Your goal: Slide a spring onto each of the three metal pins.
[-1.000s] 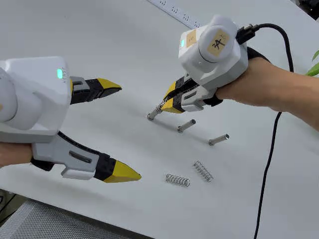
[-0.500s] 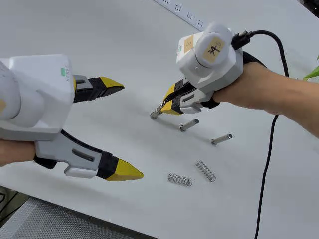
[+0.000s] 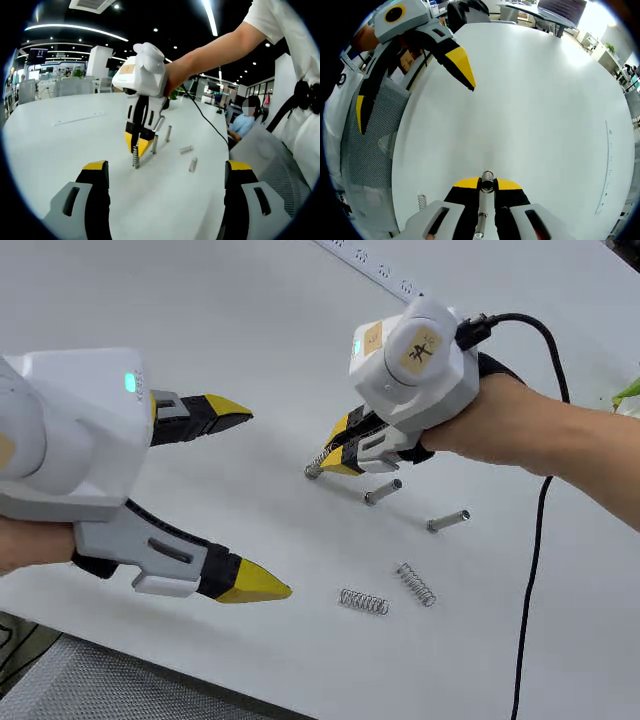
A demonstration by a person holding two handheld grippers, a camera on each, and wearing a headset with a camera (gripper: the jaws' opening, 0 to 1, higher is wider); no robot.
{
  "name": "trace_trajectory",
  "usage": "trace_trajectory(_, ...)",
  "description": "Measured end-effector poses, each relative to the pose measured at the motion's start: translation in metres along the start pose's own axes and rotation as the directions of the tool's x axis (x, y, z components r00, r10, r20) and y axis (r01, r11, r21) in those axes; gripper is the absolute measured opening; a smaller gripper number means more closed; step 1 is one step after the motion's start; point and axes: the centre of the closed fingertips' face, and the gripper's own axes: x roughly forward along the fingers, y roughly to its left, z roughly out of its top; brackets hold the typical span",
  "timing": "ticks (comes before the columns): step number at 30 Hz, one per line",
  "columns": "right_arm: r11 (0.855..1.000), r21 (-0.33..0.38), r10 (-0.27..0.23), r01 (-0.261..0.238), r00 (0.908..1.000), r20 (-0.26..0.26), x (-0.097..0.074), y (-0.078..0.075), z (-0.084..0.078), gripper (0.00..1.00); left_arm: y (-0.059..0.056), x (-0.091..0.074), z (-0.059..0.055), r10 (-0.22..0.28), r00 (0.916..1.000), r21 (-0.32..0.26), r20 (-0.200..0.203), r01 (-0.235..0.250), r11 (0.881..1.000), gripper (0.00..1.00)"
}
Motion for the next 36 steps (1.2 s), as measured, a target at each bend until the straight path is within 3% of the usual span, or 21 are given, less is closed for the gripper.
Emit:
trace_trajectory(9,1.0,-0.009,0.0,0.0,1.0,-0.008,0.0083,0.0007,-0.0036,0.07,0.0004,-0.0002,-0.0008,0.0,1.0,-0.001,0.0,0.0,1.0,0.95)
trace_trajectory(36,1.0,-0.002,0.0,0.0,1.0,-0.005,0.0082,0.0034,-0.0021,0.1,-0.0003,-0.0009,-0.0014,0.0,1.0,-0.006,-0.001,0.0,1.0,0.95)
